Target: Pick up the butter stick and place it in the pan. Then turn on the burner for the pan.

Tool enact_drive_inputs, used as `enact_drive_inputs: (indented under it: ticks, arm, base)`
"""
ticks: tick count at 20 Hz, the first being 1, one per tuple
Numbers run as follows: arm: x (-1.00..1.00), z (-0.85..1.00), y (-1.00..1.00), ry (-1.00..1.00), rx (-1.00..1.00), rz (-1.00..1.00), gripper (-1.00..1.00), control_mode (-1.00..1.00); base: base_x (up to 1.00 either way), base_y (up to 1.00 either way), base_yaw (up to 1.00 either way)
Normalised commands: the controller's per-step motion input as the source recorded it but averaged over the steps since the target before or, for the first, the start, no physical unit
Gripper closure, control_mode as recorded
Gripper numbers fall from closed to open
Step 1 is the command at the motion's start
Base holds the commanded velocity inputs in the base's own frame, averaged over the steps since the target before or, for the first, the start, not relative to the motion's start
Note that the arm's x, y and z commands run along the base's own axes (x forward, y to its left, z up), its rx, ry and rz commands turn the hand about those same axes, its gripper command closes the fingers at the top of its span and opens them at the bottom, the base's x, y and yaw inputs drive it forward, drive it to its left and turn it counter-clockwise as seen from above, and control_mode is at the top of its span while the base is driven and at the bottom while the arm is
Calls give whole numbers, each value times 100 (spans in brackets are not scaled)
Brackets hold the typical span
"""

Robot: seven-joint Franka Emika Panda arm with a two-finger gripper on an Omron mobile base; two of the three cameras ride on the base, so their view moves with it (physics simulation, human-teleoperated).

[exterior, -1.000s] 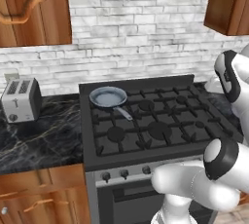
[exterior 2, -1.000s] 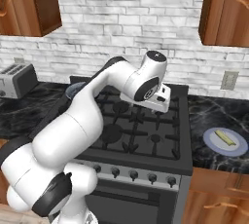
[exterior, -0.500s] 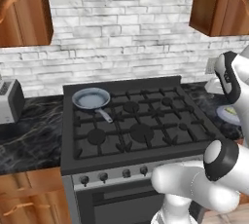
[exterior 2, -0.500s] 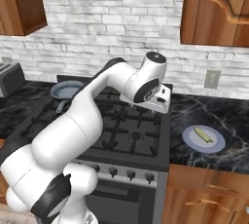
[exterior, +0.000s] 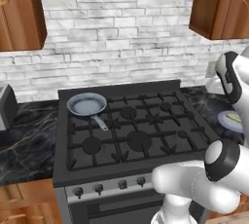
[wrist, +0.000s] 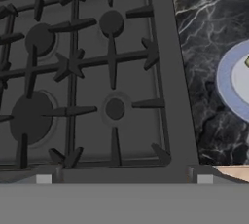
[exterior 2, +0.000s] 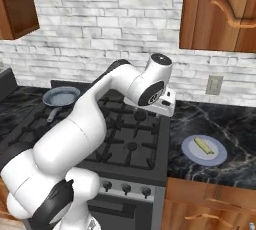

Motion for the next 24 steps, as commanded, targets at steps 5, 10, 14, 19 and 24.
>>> enact_drive_inputs:
  ticks: [5,10,14,19,24]
  arm:
    - [0,0,0,0,0,0,-100,100]
    - [-5,-19,-26,0,0,0,-100,-100]
    - [-8,-41,-62,6,0,0,-100,-100]
    - [0,-31,-70,9,0,0,-100,-100]
    - [0,-19,-73,3,0,1,-100,-100]
  base:
    - [24,0,0]
    - [0,-3,0]
    - [0,0,0]
    - [0,0,0]
    - [0,0,0]
